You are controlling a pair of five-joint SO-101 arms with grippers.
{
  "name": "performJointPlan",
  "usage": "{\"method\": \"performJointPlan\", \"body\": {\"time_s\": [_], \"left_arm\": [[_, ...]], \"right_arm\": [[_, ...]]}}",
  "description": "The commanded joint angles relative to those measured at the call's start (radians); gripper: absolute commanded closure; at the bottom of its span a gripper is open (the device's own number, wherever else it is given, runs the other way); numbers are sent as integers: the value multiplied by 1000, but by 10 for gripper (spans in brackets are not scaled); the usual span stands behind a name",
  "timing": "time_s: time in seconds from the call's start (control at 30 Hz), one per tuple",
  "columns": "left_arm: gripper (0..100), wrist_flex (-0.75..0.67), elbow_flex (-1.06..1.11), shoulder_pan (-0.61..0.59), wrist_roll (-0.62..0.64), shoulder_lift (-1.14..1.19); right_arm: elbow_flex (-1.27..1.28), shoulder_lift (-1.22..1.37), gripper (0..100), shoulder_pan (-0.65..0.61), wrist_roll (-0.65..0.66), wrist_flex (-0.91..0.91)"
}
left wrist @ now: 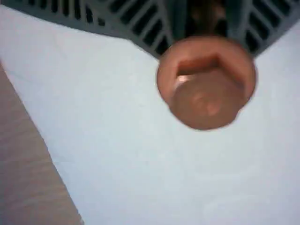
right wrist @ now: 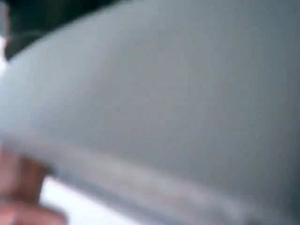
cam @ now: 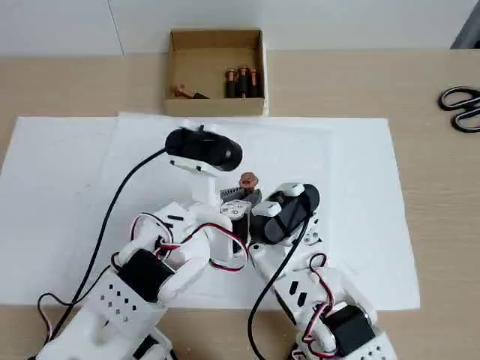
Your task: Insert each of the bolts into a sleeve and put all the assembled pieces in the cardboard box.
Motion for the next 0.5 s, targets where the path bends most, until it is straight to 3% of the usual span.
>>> {"method": "performJointPlan", "body": {"time_s": [0.0, 0.3, 0.47], "left_arm": [[994, 28, -4, 3, -9, -14], [989, 54, -13, 2, -6, -14], [830, 83, -15, -3, 26, -14]], "right_arm": [[-12, -13, 995, -4, -11, -24], [-11, -13, 995, -4, -9, -24], [-11, -13, 995, -1, -9, -24]]}}
